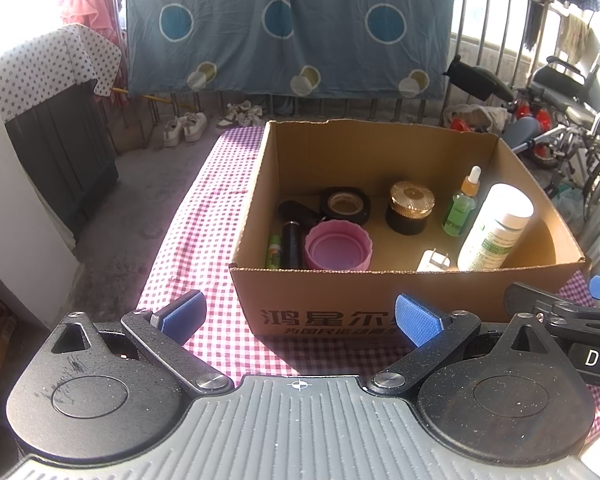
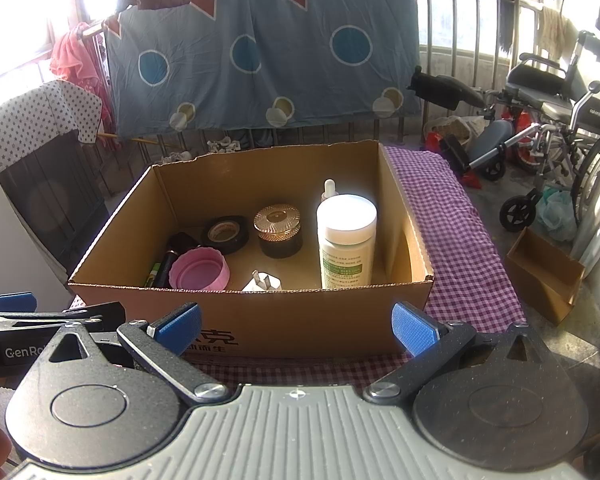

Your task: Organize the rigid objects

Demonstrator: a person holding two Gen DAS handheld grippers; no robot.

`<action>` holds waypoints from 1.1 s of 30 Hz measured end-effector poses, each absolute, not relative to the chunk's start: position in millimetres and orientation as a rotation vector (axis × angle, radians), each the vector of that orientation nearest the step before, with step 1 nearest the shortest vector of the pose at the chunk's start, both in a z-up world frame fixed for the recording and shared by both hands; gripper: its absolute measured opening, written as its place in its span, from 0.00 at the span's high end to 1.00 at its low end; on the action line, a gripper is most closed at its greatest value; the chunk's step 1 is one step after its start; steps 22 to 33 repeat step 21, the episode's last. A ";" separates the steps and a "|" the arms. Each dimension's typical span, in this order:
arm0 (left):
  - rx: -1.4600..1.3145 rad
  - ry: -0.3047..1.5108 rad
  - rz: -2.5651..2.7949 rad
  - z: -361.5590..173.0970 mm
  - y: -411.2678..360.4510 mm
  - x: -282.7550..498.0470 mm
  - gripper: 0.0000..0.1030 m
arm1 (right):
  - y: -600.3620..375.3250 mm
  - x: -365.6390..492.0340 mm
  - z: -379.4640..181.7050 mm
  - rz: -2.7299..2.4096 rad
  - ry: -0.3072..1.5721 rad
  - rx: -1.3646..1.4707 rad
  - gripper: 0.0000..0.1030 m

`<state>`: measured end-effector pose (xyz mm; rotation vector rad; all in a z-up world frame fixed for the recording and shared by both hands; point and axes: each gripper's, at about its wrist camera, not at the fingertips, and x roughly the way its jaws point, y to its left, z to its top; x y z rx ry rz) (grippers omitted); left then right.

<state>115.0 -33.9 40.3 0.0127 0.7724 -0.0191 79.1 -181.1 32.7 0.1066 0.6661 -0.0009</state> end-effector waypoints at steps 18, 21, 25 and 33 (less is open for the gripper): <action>0.010 0.774 -0.018 40.9 -34.0 114.1 0.02 | -180.0 78.8 31.5 -0.002 0.666 0.110 0.00; 0.011 0.774 -0.018 40.7 -34.1 114.3 0.02 | -179.9 78.8 31.3 -0.003 0.666 0.109 0.00; 0.011 0.774 -0.018 40.7 -34.1 114.3 0.02 | -179.9 78.8 31.3 -0.003 0.666 0.109 0.00; 0.011 0.774 -0.018 40.7 -34.1 114.3 0.02 | -179.9 78.8 31.3 -0.003 0.666 0.109 0.00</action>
